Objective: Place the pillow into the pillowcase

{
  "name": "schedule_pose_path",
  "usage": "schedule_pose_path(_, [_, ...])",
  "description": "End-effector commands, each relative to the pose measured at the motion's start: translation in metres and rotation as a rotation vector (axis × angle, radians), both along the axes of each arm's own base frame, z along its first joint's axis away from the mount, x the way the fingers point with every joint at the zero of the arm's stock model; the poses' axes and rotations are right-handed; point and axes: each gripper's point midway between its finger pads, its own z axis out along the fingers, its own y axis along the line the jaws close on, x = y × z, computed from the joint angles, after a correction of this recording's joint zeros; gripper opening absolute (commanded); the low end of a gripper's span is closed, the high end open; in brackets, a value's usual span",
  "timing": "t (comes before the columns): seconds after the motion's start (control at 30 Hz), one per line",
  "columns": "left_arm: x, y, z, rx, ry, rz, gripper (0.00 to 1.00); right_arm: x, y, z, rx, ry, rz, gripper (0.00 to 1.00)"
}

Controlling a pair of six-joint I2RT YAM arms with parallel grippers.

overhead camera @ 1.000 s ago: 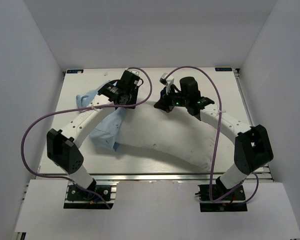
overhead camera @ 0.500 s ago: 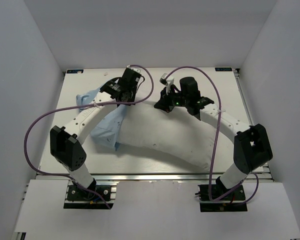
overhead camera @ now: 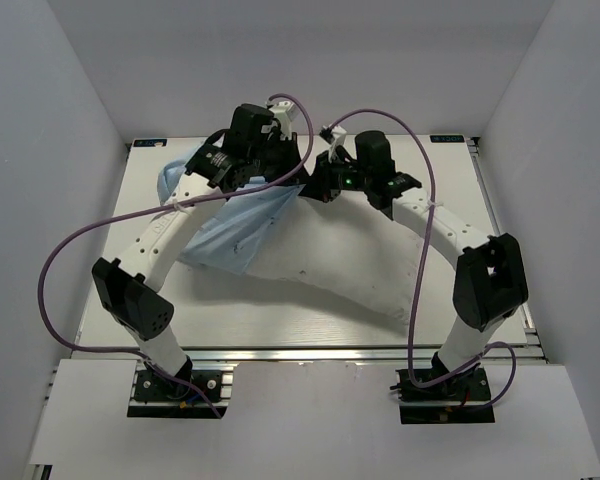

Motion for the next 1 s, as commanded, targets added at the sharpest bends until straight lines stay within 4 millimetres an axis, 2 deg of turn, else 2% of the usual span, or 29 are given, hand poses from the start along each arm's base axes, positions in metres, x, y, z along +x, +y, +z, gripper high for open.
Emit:
schedule_pose_path(0.0, [-0.021, -0.046, 0.079, -0.283, -0.098, -0.174, 0.00, 0.002, 0.021, 0.120, 0.265, -0.150, 0.018, 0.00])
schedule_pose_path(0.03, [-0.023, -0.048, 0.080, -0.310, -0.079, -0.181, 0.00, 0.001, 0.020, 0.124, 0.277, -0.147, 0.013, 0.00])
schedule_pose_path(0.1, [-0.028, -0.052, 0.097, -0.377, -0.101, -0.189, 0.00, 0.000, 0.017, 0.130, 0.286, -0.158, -0.008, 0.00])
schedule_pose_path(0.13, [-0.031, -0.053, 0.094, -0.391, -0.091, -0.195, 0.00, 0.001, 0.014, 0.130, 0.285, -0.171, -0.021, 0.00])
schedule_pose_path(0.17, [-0.031, -0.054, 0.103, -0.422, -0.115, -0.198, 0.00, 0.006, 0.008, 0.126, 0.275, -0.177, -0.054, 0.00])
schedule_pose_path(0.23, [-0.037, -0.050, 0.114, -0.461, -0.122, -0.192, 0.00, 0.011, -0.004, 0.136, 0.274, -0.219, -0.092, 0.00])
schedule_pose_path(0.27, [-0.037, -0.049, 0.110, -0.464, -0.121, -0.185, 0.00, 0.024, -0.016, 0.145, 0.275, -0.245, -0.147, 0.00])
schedule_pose_path(0.33, [-0.042, -0.043, 0.107, -0.458, -0.125, -0.162, 0.00, 0.034, -0.032, 0.157, 0.271, -0.295, -0.200, 0.00])
schedule_pose_path(0.37, [-0.038, -0.038, 0.083, -0.423, -0.092, -0.120, 0.00, 0.043, -0.044, 0.163, 0.269, -0.320, -0.244, 0.00])
schedule_pose_path(0.43, [-0.039, -0.031, 0.060, -0.405, -0.065, -0.077, 0.00, 0.044, -0.054, 0.163, 0.255, -0.363, -0.262, 0.00])
schedule_pose_path(0.47, [-0.043, -0.026, 0.035, -0.392, -0.034, -0.055, 0.00, 0.043, -0.057, 0.161, 0.248, -0.372, -0.269, 0.00])
schedule_pose_path(0.53, [-0.043, -0.021, 0.013, -0.406, -0.005, -0.006, 0.00, 0.033, -0.058, 0.139, 0.213, -0.361, -0.249, 0.00])
schedule_pose_path(0.57, [-0.048, -0.015, -0.017, -0.384, 0.041, 0.028, 0.00, 0.027, -0.059, 0.134, 0.205, -0.362, -0.245, 0.00])
schedule_pose_path(0.6, [-0.050, -0.012, -0.028, -0.394, 0.076, 0.055, 0.00, 0.023, -0.058, 0.107, 0.169, -0.323, -0.238, 0.00])
schedule_pose_path(0.67, [-0.056, -0.007, -0.038, -0.415, 0.090, 0.079, 0.00, 0.008, -0.053, 0.081, 0.109, -0.329, -0.202, 0.00])
schedule_pose_path(0.7, [-0.060, -0.003, -0.061, -0.397, 0.139, 0.106, 0.00, -0.001, -0.054, 0.046, 0.061, -0.276, -0.187, 0.00])
schedule_pose_path(0.8, [-0.069, 0.002, -0.089, -0.354, 0.225, 0.130, 0.00, -0.023, -0.050, 0.005, -0.001, -0.235, -0.129, 0.00])
schedule_pose_path(0.83, [-0.073, 0.003, -0.096, -0.345, 0.251, 0.126, 0.00, -0.031, -0.051, -0.016, -0.027, -0.197, -0.115, 0.00])
schedule_pose_path(0.9, [-0.080, 0.001, -0.108, -0.336, 0.306, 0.112, 0.00, -0.047, -0.049, -0.032, -0.040, -0.158, -0.060, 0.00])
schedule_pose_path(0.97, [-0.084, -0.002, -0.113, -0.340, 0.333, 0.097, 0.00, -0.066, -0.045, -0.039, -0.036, -0.124, 0.024, 0.07])
